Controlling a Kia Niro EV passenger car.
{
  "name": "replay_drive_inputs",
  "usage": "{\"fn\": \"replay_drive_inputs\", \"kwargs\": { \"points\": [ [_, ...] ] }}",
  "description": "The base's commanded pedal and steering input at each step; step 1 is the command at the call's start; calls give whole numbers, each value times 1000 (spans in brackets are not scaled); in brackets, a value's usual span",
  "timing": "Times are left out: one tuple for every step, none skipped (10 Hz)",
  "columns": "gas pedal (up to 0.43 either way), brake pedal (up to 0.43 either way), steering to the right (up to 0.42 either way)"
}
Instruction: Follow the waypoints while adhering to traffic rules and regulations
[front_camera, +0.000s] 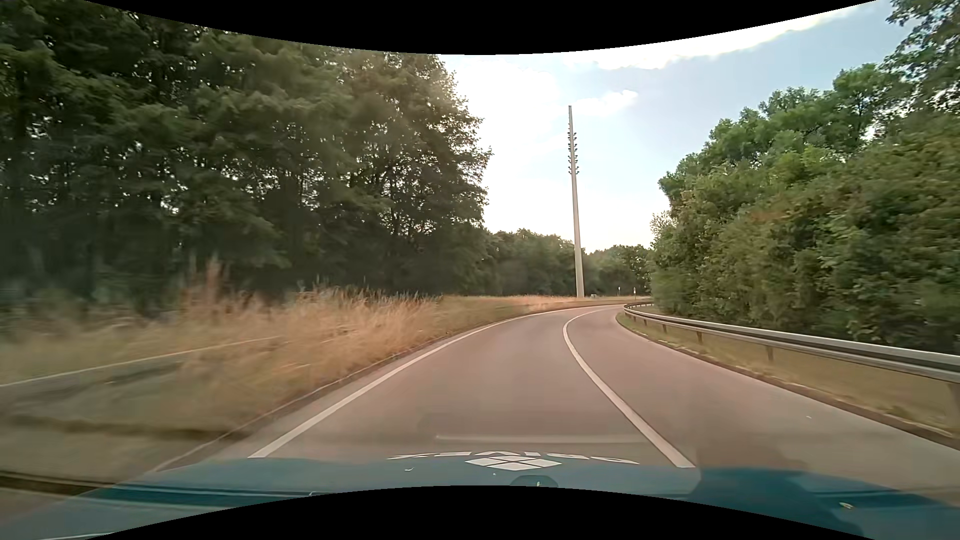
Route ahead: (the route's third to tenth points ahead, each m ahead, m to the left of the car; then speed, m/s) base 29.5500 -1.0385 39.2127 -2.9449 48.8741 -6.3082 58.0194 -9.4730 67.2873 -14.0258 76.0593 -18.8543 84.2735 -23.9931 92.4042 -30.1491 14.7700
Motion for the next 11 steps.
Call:
{"fn": "replay_drive_inputs", "kwargs": {
  "points": [
    [177, 0, 31],
    [177, 0, 30],
    [177, 0, 29],
    [177, 0, 29],
    [177, 0, 29],
    [177, 0, 29],
    [177, 0, 29],
    [177, 0, 29],
    [177, 0, 29],
    [177, 0, 29],
    [177, 0, 29]
  ]
}}
